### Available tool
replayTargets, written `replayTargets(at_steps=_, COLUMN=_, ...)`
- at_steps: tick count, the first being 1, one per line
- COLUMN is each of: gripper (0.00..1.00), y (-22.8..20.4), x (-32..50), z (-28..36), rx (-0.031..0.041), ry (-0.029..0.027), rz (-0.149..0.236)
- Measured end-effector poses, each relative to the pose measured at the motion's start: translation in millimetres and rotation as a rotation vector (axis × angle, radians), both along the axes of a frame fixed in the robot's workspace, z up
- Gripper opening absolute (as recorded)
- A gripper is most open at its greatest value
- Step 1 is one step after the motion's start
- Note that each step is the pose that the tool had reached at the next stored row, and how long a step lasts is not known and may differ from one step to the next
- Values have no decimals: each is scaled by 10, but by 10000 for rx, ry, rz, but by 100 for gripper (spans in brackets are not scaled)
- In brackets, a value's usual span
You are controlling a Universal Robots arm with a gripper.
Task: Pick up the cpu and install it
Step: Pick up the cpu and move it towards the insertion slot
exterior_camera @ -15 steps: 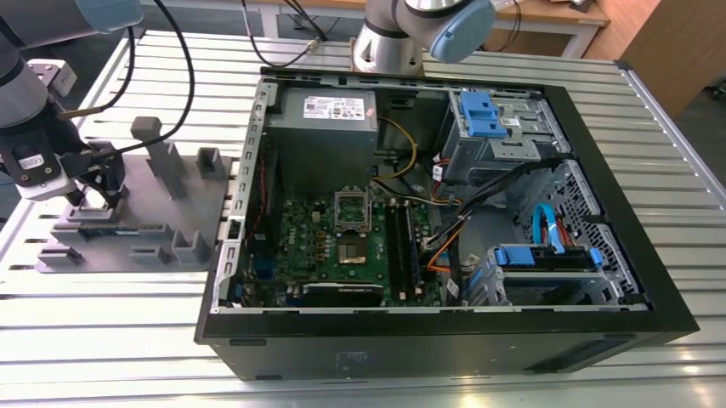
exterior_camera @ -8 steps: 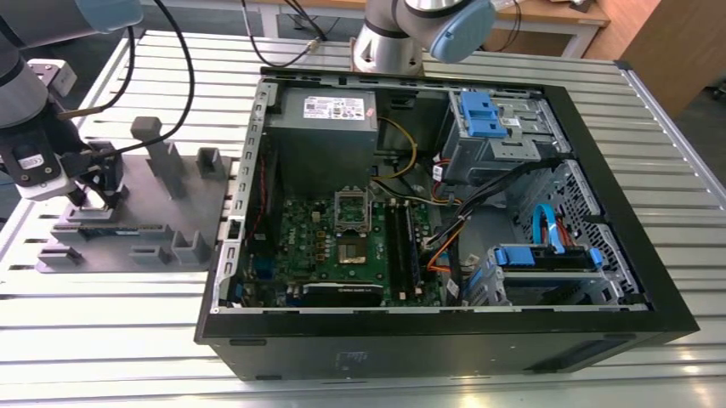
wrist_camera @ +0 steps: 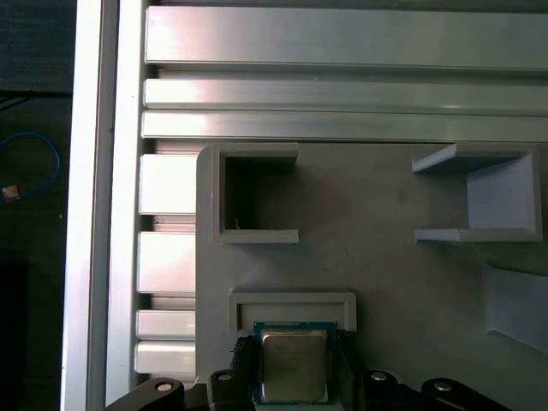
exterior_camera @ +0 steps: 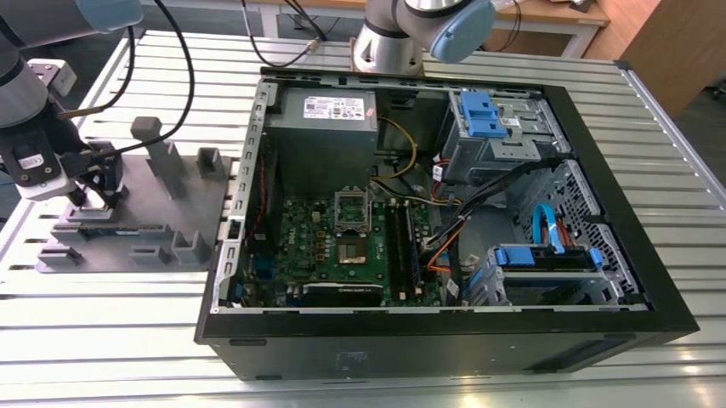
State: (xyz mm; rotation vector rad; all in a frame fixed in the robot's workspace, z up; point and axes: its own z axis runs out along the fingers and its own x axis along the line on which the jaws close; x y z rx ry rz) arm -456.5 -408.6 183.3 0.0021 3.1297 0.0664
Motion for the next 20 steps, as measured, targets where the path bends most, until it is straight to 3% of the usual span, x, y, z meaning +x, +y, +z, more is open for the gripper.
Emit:
replayTargets(at_steps=5, gripper=47, y=0, x=0, z=7, rx=-1, ry=2, rz=0)
replayTargets(at_steps=11, gripper=47, y=0, x=0, z=71, rx=-1, ry=0, rz=0)
replayTargets(at_steps=20, gripper=47, y=0, x=0, z=90, rx=-1, ry=1, rz=0)
